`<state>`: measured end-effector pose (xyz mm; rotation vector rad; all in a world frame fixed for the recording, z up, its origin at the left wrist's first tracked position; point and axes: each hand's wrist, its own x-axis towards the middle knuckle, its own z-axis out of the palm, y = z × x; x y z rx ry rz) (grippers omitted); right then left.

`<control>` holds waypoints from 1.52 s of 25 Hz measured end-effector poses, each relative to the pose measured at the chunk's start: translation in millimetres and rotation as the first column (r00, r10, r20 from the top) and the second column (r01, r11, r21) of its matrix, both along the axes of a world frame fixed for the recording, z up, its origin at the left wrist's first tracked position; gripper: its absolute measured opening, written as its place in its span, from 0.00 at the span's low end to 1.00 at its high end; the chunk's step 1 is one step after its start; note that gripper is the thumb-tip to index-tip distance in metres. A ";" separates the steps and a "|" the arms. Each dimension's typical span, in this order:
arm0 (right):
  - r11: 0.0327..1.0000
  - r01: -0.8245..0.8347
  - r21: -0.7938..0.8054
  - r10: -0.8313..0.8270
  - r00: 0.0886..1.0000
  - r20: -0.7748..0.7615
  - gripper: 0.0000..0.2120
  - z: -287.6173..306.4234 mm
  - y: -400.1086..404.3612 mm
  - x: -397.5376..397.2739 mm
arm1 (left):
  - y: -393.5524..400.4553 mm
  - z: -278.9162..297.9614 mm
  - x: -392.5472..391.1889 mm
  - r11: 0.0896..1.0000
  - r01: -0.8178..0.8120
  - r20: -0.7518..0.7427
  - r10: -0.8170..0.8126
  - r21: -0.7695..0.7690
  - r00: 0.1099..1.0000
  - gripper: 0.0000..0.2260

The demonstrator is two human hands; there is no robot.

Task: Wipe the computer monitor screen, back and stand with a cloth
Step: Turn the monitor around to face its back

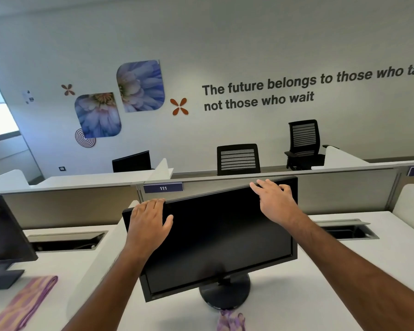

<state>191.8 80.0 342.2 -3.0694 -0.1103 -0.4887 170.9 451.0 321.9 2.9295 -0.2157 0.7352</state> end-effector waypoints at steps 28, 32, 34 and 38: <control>0.966 -0.020 0.258 0.089 0.962 -0.257 0.31 22.8 37.9 102.2 | -16.7 67.8 -69.8 0.926 0.249 -0.408 -0.352 -0.285 0.842 0.12; 0.955 -0.085 0.284 0.161 0.953 -0.257 0.30 29.4 46.3 111.6 | -23.4 64.8 -78.2 0.879 0.293 -0.407 -0.441 -0.376 0.800 0.11; 0.953 -0.106 0.283 0.183 0.948 -0.260 0.30 28.8 52.9 114.5 | -27.7 61.3 -82.2 0.850 0.313 -0.388 -0.483 -0.425 0.785 0.12; 0.946 -0.090 0.312 0.183 0.941 -0.285 0.35 25.6 65.8 114.5 | -34.8 52.3 -82.7 0.806 0.335 -0.356 -0.534 -0.489 0.766 0.12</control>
